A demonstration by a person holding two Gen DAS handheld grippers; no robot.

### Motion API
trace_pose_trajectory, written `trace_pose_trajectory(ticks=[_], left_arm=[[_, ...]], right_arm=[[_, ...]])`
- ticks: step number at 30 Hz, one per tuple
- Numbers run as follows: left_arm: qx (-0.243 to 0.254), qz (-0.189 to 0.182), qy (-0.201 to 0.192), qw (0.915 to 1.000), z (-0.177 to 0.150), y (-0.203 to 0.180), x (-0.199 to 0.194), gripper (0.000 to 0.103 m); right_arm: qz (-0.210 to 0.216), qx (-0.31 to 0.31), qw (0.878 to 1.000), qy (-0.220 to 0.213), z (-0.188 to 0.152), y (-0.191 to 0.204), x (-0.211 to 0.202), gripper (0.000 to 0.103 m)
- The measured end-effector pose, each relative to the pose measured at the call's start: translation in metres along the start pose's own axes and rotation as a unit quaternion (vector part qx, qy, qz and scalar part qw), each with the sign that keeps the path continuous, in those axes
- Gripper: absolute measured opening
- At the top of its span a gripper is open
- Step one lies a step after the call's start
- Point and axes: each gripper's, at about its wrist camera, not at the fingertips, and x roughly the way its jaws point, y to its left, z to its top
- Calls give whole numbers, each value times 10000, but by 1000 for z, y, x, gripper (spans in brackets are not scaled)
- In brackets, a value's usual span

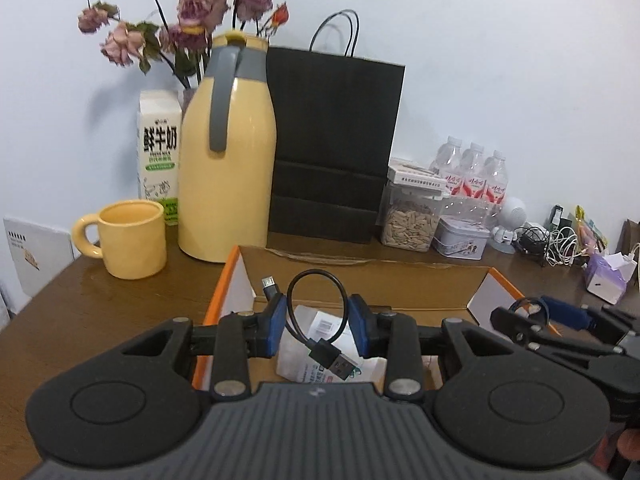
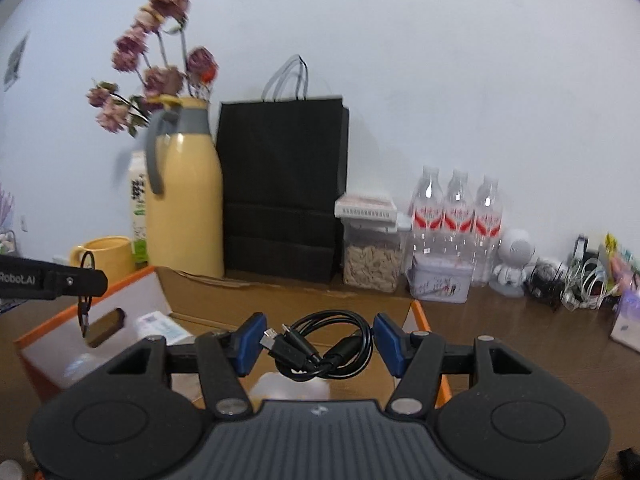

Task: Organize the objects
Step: 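Carry the black cable into the cardboard box and open both tools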

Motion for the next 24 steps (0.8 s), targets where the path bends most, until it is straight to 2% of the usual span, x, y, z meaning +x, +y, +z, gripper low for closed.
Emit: trace_pose_trajectory(ticks=[4, 5, 6, 7, 9, 10, 11, 13, 24], left_arm=[[148, -39, 189, 9997, -8, -1, 11, 35], [155, -39, 203, 9997, -9, -1, 12, 36], [149, -13, 192, 9997, -10, 0, 12, 42], [144, 12, 170, 9998, -11, 0, 11, 48], [149, 113, 63, 9998, -12, 0, 7, 85], [168, 168, -63, 9997, -13, 0, 3, 93], [187, 203, -204, 9994, -13, -1, -1, 103], [160, 197, -393, 9989, -13, -1, -7, 103], [127, 176, -356, 9991, -11, -1, -9, 103]], right_arm=[[99, 55, 9997, 214, -9, -4, 9, 58], [116, 55, 9997, 216, -9, -3, 9, 58], [128, 55, 9997, 209, -9, -2, 8, 58], [141, 65, 9997, 192, -10, -2, 7, 59], [150, 115, 9997, 175, -11, -4, 4, 76], [143, 151, 9997, 136, -11, -4, 1, 95], [122, 175, 9998, 59, -11, -5, -2, 103], [117, 183, 9998, 4, -11, -4, -6, 103], [184, 87, 9998, -26, -10, 1, -14, 103]])
